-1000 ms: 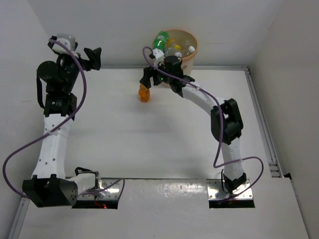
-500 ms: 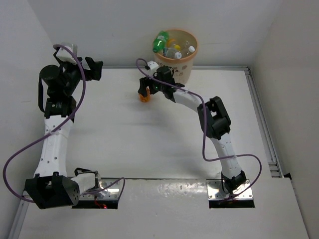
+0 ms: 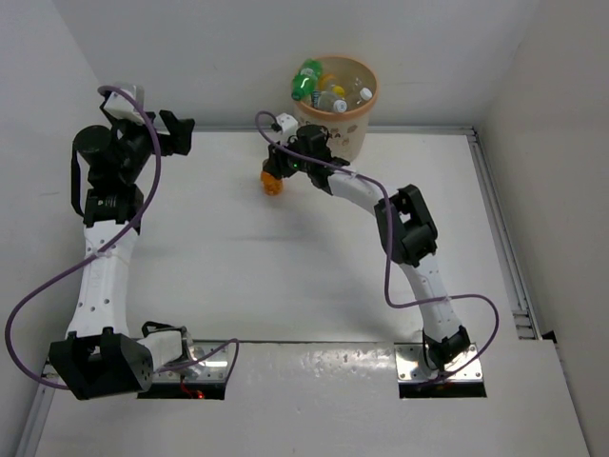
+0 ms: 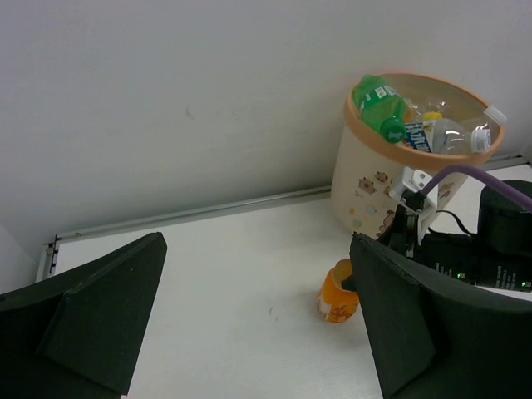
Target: Put the plastic bottles in the bin
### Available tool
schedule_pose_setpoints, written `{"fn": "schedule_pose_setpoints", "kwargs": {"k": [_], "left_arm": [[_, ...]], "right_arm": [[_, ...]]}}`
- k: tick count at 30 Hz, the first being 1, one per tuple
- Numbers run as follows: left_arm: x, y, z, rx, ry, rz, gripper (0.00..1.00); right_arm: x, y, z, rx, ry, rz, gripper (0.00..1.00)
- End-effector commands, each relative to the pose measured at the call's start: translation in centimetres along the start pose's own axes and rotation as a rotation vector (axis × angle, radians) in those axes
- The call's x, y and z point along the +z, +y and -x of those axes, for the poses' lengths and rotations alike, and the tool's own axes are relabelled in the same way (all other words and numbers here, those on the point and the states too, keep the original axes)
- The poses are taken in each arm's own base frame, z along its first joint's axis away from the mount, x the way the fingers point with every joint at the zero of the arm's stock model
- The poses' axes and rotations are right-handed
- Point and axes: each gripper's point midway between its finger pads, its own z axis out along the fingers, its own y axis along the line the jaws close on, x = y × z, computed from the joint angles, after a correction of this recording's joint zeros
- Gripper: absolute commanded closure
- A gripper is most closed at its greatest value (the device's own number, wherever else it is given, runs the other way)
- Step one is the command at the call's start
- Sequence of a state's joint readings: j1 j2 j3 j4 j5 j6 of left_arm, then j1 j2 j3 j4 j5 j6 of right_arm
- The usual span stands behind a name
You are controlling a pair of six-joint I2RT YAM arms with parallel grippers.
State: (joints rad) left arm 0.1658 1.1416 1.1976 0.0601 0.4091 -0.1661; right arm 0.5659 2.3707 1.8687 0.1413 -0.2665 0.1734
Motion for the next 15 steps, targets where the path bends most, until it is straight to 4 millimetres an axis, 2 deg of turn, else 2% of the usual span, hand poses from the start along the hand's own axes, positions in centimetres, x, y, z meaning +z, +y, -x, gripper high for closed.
{"fn": "schedule_pose_setpoints", "kwargs": {"k": [1,3,4,6,7,8,9,11,12,13,14,15], "left_arm": [[-0.2,-0.1,0.9,0.003,-0.032,-0.017,0.01],[-0.2,-0.1,0.9,0.003,-0.032,-0.017,0.01],[-0.4,-0.4,1.2,0.007,-0.039,-0.027,0.01],[-0.4,-0.4,1.2,0.007,-0.039,-0.027,0.01],[-0.4,-0.7,1.2,-0.004,-0.038,-0.040,0.01],[-0.6,-0.8,1.1,-0.005,-0.038,-0.040,0.01],[-0.6,-0.9,1.3,-0.013,-0.046,-0.041,0.01],[-0.6,-2.1,0.9,-0.026,-0.045,-0.076,0.01],[-0.6,-2.2,0.9,-0.026,-0.044,-0.085,0.01],[-0.5,-2.8,1.1,-0.032,-0.052,-0.100,0.01],[-0.4,-3.5,1.1,-0.035,-0.051,-0.118,0.01],[-0.4,-3.5,1.3,-0.031,-0.060,-0.119,0.01]], "right_arm": [[-0.4,1.9,4.6,-0.064,-0.104,0.046,0.69],[-1.8,2.4,5.8,-0.080,-0.110,0.058,0.73],[-2.9,2.6,7.6,-0.098,-0.138,0.058,0.76],[-4.8,3.0,9.1,-0.092,-0.150,0.071,0.81],[-6.4,3.3,11.6,-0.097,-0.190,0.076,0.82],[-7.1,3.7,12.0,-0.091,-0.188,0.096,0.84],[-10.0,4.5,15.9,-0.089,-0.251,0.101,0.84],[-12.4,4.8,18.6,-0.082,-0.294,0.121,0.87],[-15.9,5.8,23.0,-0.082,-0.379,0.134,0.87],[-17.4,5.5,24.5,-0.080,-0.405,0.127,0.89],[-19.4,5.9,27.3,-0.079,-0.462,0.126,0.90],[-22.1,6.3,29.6,-0.087,-0.514,0.120,0.90]]}}
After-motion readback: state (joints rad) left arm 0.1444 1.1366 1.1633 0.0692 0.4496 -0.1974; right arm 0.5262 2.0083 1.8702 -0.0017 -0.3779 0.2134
